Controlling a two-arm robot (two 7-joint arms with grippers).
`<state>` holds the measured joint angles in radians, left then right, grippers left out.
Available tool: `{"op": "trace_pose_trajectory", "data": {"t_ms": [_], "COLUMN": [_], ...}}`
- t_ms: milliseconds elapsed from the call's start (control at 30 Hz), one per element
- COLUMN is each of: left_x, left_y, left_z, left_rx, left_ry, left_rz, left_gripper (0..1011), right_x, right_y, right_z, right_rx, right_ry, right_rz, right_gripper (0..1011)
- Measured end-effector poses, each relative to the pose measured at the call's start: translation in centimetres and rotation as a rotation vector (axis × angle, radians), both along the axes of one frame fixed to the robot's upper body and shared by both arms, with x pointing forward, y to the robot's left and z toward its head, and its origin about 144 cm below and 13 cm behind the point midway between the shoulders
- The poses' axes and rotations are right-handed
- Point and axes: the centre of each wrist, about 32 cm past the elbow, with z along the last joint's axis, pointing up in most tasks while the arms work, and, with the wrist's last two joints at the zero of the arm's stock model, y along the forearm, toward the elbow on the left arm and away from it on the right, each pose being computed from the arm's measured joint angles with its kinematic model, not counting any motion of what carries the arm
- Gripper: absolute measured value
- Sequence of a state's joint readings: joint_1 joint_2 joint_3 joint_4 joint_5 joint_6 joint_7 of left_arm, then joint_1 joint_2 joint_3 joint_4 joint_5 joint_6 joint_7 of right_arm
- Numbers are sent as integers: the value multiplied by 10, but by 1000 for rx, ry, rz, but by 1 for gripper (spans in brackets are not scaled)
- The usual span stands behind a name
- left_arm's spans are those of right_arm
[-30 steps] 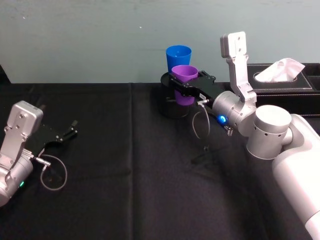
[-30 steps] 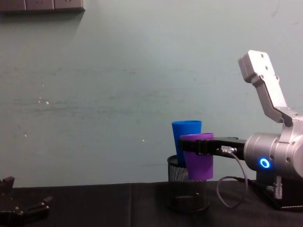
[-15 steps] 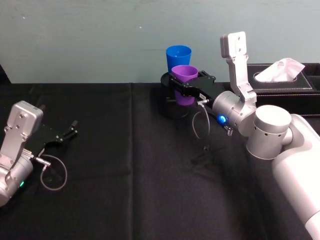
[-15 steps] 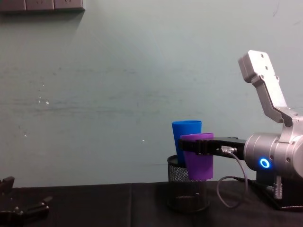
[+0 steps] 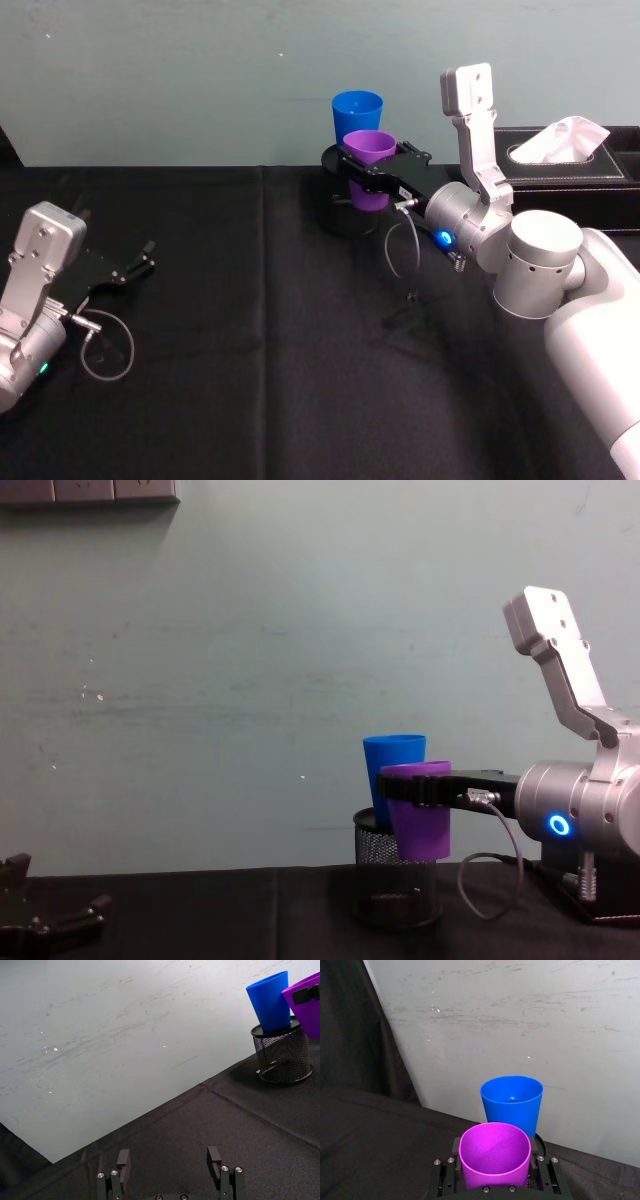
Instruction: Pick up one cup with a gripper and tap it against the other cup.
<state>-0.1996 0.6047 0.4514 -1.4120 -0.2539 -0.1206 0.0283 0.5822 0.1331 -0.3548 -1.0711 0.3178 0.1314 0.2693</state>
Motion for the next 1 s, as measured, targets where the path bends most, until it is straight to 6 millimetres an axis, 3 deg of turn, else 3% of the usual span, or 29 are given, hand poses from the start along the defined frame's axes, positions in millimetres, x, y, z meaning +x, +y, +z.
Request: {"op": "trace_pose_trajectory", "data": {"t_ms": [1000], "left_x": [0], "left_y": [0], "left_z": [0], "left_rx": [0], "left_ry": [0], "left_rz": [0], "left_gripper": [1000], "right_x": [0], "right_y": [0], "right_z": [0], "right_rx": [0], "right_ry": [0], "right_rz": [0], "right_gripper": [731]}}
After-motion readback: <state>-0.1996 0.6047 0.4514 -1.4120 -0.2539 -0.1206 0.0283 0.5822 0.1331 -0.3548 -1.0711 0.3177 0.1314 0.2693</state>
